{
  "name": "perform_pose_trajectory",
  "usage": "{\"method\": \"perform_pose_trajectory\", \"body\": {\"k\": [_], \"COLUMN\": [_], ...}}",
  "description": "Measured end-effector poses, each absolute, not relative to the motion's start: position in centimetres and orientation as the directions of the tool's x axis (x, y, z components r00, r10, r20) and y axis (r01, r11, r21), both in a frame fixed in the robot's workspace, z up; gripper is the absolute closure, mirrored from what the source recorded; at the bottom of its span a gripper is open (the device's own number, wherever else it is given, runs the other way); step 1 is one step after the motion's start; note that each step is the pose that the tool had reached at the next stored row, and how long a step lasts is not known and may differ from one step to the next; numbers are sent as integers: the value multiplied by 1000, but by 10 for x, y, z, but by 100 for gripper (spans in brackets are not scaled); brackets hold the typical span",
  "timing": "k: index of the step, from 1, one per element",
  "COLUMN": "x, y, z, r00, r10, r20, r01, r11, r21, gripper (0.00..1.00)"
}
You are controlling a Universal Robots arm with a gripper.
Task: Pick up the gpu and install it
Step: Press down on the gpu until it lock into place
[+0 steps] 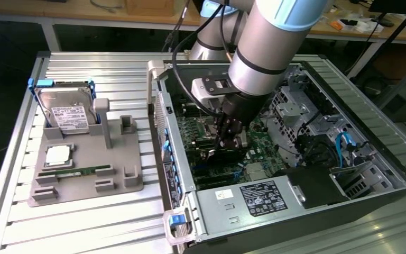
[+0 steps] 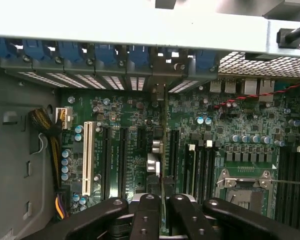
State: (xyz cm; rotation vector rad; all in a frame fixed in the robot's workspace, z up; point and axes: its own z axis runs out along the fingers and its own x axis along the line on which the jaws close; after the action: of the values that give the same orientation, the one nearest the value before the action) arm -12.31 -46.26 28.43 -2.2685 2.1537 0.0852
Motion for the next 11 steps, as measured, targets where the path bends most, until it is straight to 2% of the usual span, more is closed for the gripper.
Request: {"method": "perform_pose_trajectory", "body": {"k": [11], "x": [-123], "y": [-463], "z": [281], "r00": [51], "r10": [-998], "r20": [-48], "r01": [-998], "r11": [-53], "r21": [28], "gripper": [84]}}
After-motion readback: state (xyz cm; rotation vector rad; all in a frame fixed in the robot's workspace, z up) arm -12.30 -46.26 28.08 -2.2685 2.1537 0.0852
